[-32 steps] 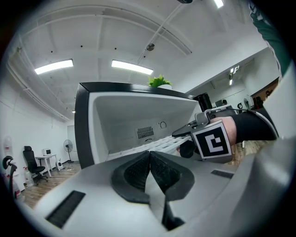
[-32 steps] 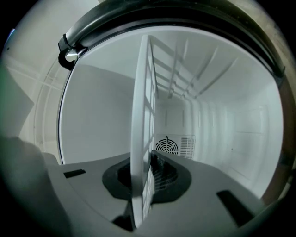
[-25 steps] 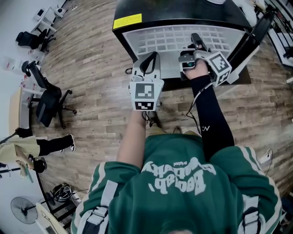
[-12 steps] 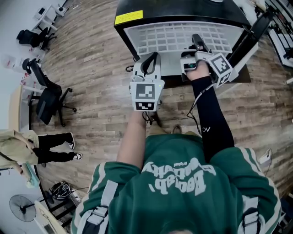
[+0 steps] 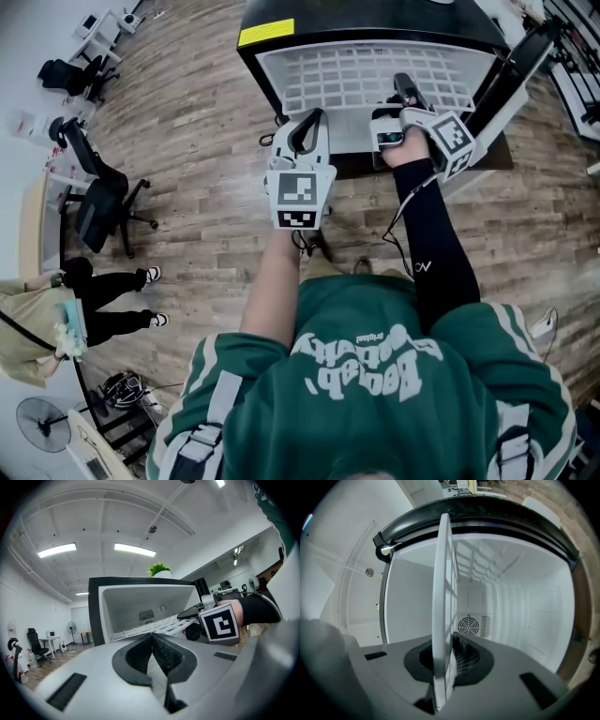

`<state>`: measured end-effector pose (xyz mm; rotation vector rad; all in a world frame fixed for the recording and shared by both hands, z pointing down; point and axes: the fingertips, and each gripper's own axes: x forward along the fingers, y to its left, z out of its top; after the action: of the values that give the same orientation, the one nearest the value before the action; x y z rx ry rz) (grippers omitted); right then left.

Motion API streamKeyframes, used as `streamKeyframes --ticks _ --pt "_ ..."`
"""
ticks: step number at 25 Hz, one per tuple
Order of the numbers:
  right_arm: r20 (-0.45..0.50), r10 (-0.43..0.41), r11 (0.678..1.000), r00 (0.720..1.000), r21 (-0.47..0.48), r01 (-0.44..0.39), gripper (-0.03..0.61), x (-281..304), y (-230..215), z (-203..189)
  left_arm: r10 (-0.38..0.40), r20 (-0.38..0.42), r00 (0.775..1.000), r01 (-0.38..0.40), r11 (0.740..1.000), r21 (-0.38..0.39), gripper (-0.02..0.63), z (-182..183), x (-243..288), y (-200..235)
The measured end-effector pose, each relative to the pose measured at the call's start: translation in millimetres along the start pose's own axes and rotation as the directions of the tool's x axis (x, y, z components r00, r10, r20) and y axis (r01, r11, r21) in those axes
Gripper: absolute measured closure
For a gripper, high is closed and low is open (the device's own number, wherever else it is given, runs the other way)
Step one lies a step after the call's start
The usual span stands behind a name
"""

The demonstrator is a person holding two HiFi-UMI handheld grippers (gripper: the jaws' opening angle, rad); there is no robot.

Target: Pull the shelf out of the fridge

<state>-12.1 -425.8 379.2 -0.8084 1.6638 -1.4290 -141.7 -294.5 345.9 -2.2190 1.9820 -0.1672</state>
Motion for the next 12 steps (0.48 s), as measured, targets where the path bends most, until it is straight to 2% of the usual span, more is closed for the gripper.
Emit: streamKeyframes --ticks 12 --pt "-0.001 -0.003 1.0 1.0 0.031 0.003 0.538 -4.3 -2.5 -1.0 0.0 -0.005 1.0 0.0 1.0 0.022 0.597 5.1 -9.1 -0.9"
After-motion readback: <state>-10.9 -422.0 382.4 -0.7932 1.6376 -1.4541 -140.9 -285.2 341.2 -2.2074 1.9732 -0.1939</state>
